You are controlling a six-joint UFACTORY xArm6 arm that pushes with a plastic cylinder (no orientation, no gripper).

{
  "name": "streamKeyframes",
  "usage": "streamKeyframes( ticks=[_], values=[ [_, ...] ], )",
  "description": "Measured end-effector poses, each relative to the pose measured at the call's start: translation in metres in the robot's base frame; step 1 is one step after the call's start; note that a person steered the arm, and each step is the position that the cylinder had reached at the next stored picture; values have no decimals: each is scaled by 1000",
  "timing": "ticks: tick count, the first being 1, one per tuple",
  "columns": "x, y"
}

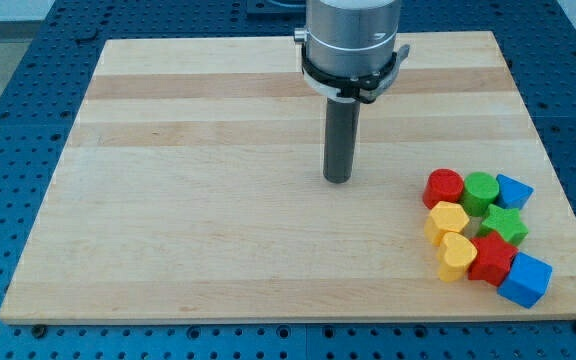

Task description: Nudge the red circle along with the yellow hexagon and the yellow heart down a bit

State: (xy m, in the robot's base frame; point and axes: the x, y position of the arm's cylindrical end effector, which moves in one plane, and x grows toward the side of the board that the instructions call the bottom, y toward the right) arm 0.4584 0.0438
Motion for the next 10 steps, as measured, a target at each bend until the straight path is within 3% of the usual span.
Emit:
streamKeyframes(
  ticks=[4, 10],
  values=[
    [-1, 119],
    [0, 116]
  ],
)
